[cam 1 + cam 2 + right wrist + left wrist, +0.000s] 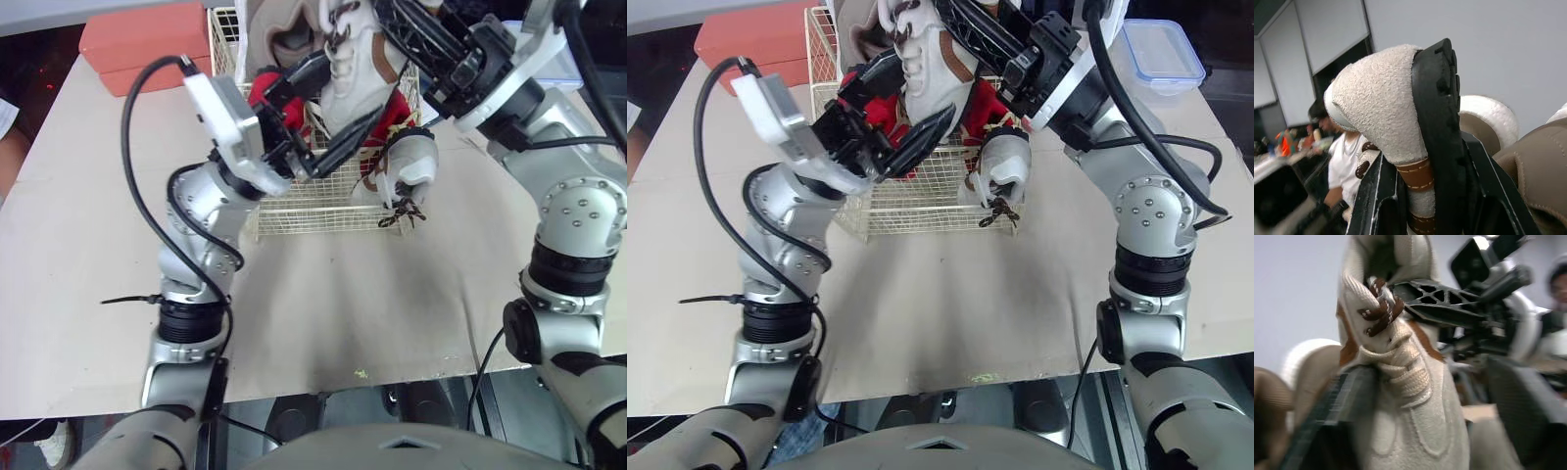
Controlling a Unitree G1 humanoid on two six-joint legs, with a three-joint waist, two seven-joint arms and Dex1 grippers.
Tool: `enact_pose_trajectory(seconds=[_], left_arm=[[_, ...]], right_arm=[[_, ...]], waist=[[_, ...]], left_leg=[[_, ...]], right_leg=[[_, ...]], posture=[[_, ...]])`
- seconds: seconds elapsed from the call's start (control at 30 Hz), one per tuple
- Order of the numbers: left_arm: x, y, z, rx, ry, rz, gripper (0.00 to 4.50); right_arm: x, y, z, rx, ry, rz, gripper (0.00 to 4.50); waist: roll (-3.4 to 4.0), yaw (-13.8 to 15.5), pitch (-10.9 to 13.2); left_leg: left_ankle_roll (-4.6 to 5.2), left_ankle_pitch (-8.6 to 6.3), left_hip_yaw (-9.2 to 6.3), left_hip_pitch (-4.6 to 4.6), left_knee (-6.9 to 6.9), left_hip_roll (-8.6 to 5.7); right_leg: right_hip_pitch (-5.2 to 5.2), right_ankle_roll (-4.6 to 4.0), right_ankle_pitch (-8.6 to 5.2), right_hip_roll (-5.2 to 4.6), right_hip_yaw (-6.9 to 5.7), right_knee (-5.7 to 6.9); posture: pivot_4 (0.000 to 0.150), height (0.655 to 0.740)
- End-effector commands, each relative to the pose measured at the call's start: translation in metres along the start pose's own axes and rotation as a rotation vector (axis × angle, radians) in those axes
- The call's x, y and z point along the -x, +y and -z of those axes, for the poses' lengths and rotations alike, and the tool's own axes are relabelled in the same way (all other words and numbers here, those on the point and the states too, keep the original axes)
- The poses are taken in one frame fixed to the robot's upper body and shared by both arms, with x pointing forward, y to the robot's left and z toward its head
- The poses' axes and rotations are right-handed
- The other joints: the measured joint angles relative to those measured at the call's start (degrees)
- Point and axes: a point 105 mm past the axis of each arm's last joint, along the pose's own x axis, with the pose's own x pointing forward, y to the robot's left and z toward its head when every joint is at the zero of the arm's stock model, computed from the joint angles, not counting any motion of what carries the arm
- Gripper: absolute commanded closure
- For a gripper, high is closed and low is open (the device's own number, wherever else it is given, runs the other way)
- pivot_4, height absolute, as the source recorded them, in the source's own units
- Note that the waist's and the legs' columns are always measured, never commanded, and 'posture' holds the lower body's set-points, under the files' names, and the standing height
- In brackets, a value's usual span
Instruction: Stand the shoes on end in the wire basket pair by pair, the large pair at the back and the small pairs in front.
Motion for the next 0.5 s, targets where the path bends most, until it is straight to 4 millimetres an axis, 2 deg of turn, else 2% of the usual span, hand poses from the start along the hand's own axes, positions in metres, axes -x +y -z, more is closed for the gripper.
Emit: enact_pose_trajectory(seconds=[0.03,0.13,0.33,0.5], left_arm=[[0.009,0.001,-0.032,0.048,-0.040,0.097,0.06],[0.017,0.010,-0.041,0.083,-0.012,0.112,0.06],[0.025,0.016,-0.036,0.142,0.052,0.140,0.06],[0.021,0.008,-0.028,0.227,0.074,0.238,0.06]], right_arm=[[0.007,0.014,-0.012,0.010,-0.015,-0.121,3.96],[0.013,0.021,-0.008,0.001,0.030,-0.197,3.96],[0.023,0.031,-0.007,-0.004,0.062,-0.314,3.96],[0.034,0.044,-0.012,-0.023,0.095,-0.424,3.96]], waist=[[0.01,-0.12,0.01],[0.01,-0.26,0.01],[0.01,-0.28,0.01],[0.01,-0.03,0.01]], left_leg=[[0.00,0.00,-0.01,0.00,0.00,0.00],[0.00,0.00,-0.01,0.00,0.00,0.00],[0.01,0.00,-0.02,0.00,0.00,0.00],[0.00,0.00,-0.02,0.00,0.00,0.00]], right_leg=[[0.00,0.00,0.00,0.00,0.00,-0.01],[0.02,0.00,0.00,0.00,-0.02,-0.02],[0.03,0.00,0.00,0.00,-0.04,-0.03],[0.03,0.00,0.00,-0.03,-0.04,-0.06]], posture=[[0.150,0.7400],[0.150,0.7400],[0.150,0.7400],[0.150,0.7400]])
